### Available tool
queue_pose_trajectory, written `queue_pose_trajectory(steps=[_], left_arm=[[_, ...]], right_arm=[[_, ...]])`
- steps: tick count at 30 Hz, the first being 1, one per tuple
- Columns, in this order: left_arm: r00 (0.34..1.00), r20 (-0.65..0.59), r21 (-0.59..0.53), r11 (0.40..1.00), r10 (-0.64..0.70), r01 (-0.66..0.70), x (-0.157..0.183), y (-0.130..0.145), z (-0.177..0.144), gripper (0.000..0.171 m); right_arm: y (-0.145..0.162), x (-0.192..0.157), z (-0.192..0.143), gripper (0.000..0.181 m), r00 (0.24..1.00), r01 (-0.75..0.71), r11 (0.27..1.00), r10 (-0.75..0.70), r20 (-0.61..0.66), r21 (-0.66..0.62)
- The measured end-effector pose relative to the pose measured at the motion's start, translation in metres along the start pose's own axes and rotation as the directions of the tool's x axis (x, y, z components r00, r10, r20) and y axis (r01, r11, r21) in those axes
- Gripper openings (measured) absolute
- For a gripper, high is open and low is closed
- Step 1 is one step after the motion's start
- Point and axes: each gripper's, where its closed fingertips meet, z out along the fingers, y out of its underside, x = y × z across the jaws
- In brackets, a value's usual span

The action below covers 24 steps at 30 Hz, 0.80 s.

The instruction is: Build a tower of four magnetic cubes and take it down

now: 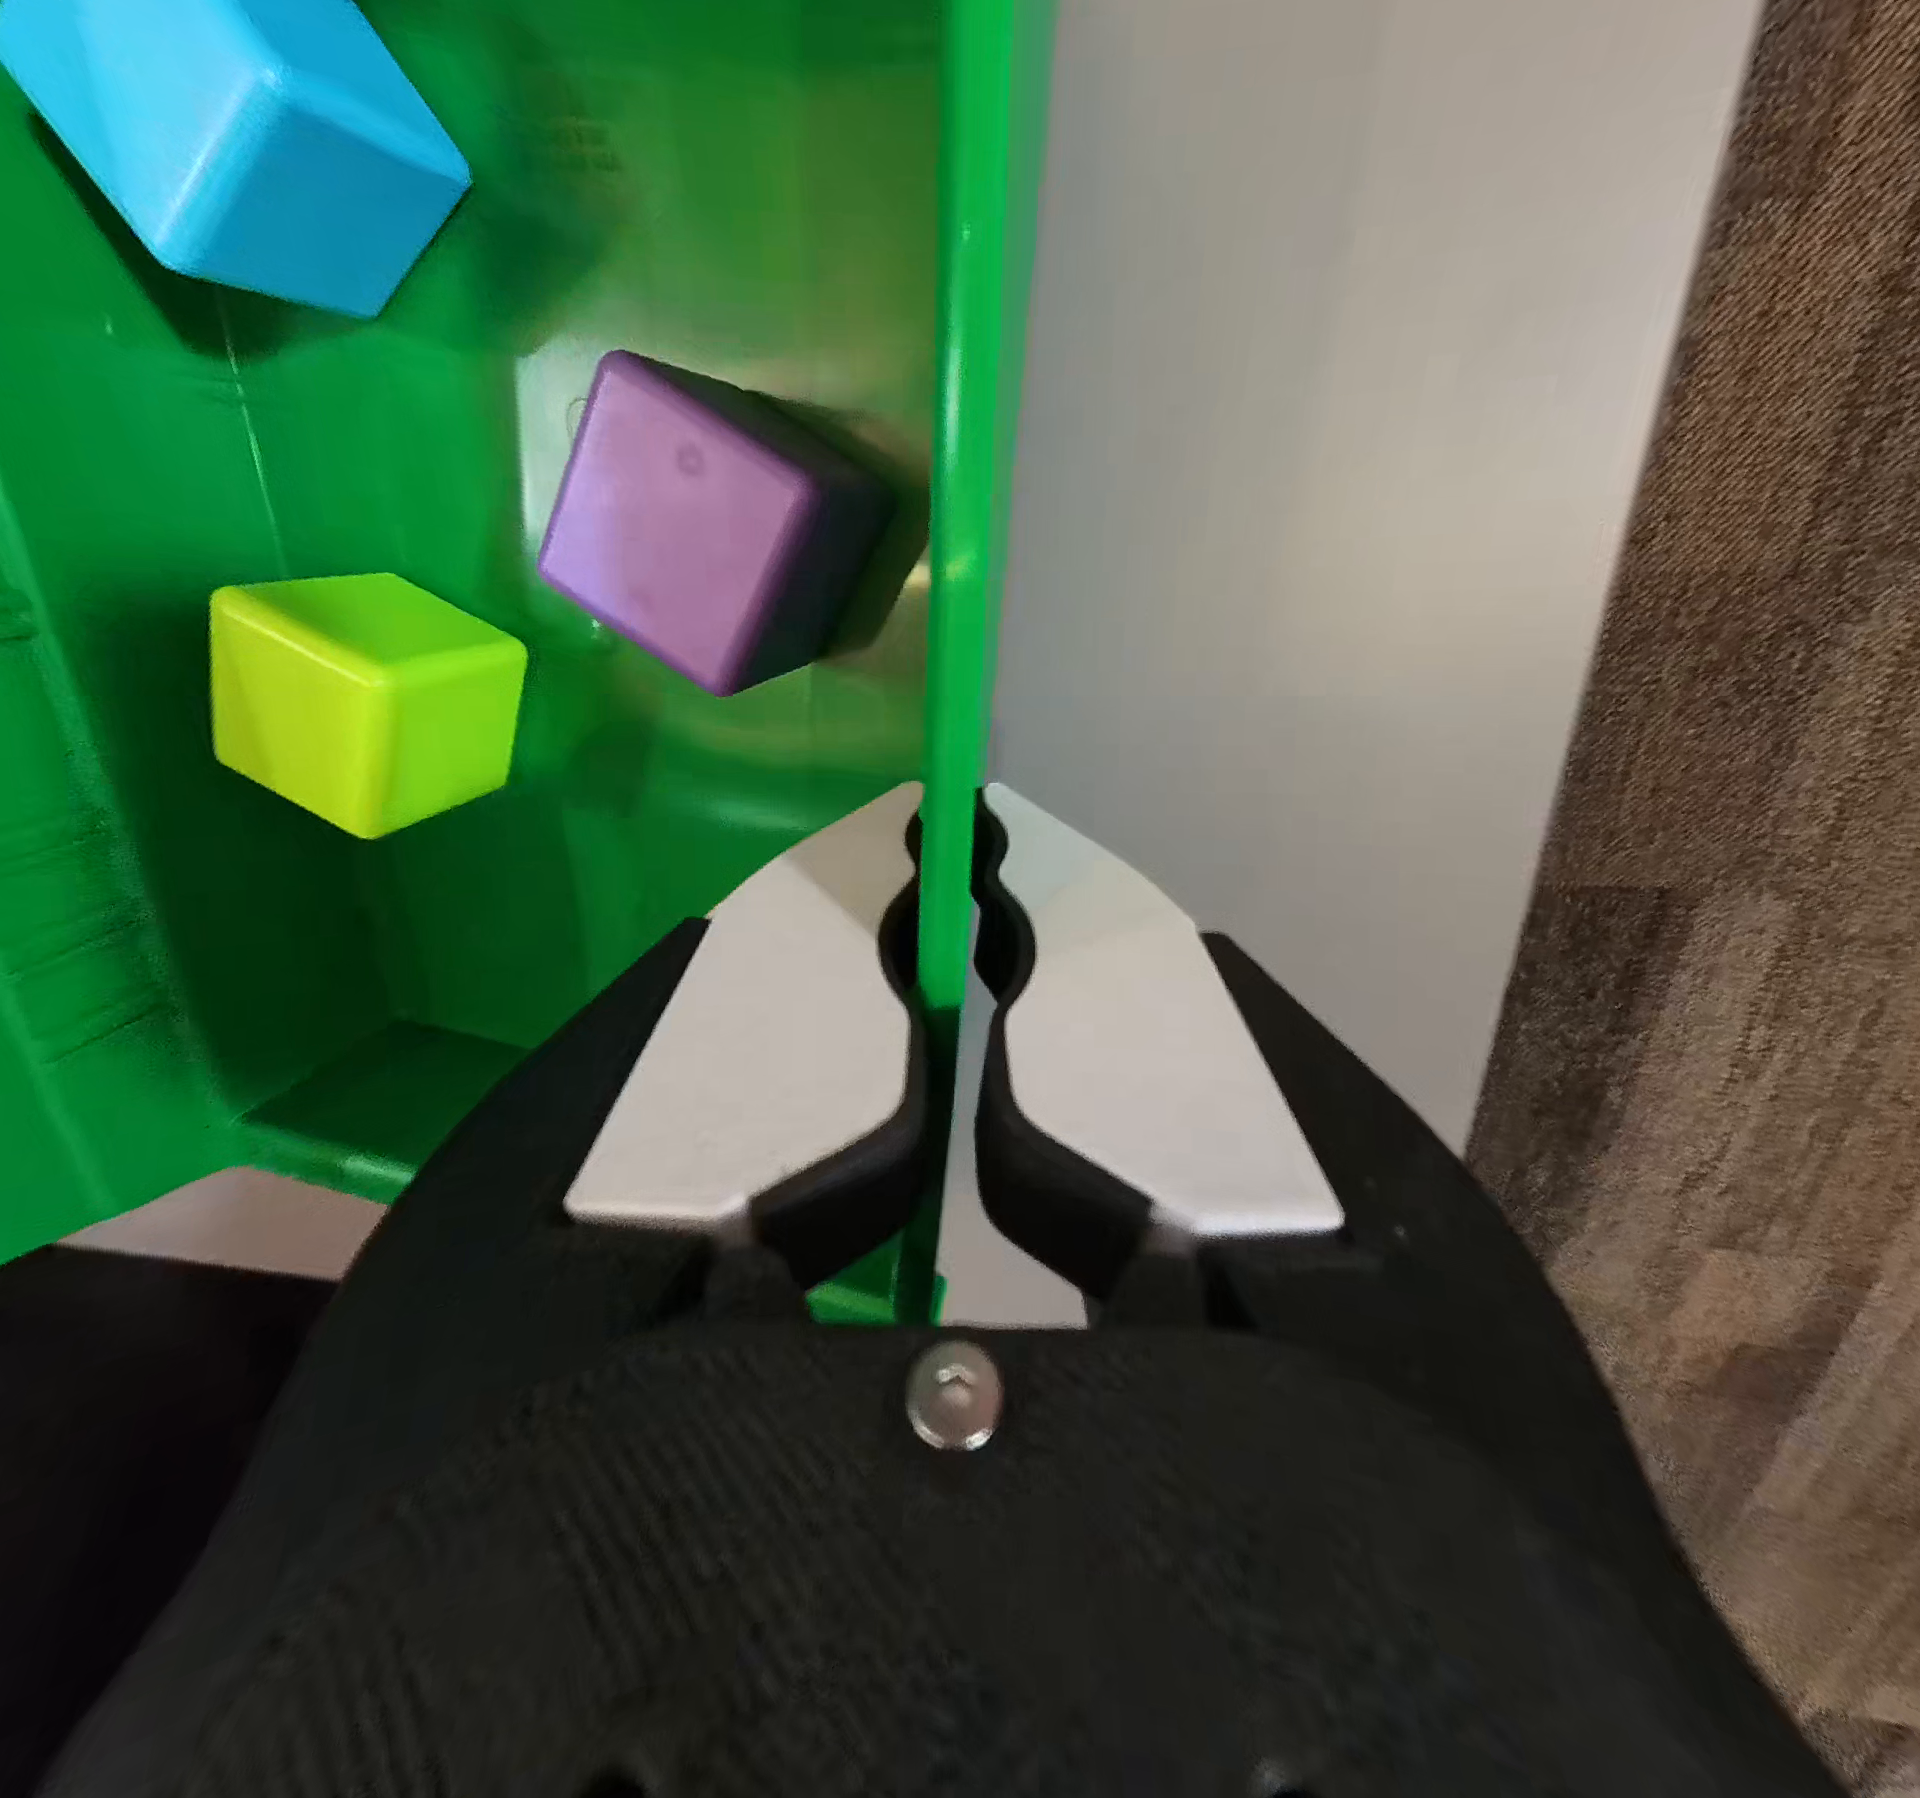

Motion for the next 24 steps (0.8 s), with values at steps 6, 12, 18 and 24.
queue_pose_trajectory(steps=[6,12,18,24], left_arm=[[1.000,0.019,0.034,0.999,0.023,-0.024,0.008,-0.011,-0.008,0.074],[0.993,0.010,0.144,0.983,-0.117,0.115,0.022,-0.055,-0.047,0.086],[0.803,0.595,-0.006,1.000,0.027,-0.029,-0.079,-0.071,-0.155,0.107],[0.750,0.661,-0.175,0.968,-0.021,0.181,-0.158,-0.036,-0.202,0.077]], right_arm=[[0.019,-0.036,0.007,0.005,0.997,0.007,0.999,-0.004,0.071,-0.038],[0.025,-0.088,0.012,0.005,0.991,0.117,0.992,-0.113,0.076,-0.044],[0.023,-0.160,0.024,0.005,0.960,0.262,0.963,-0.252,0.123,-0.070],[0.022,-0.239,0.041,0.005,0.908,0.391,0.917,-0.370,0.195,-0.081]])
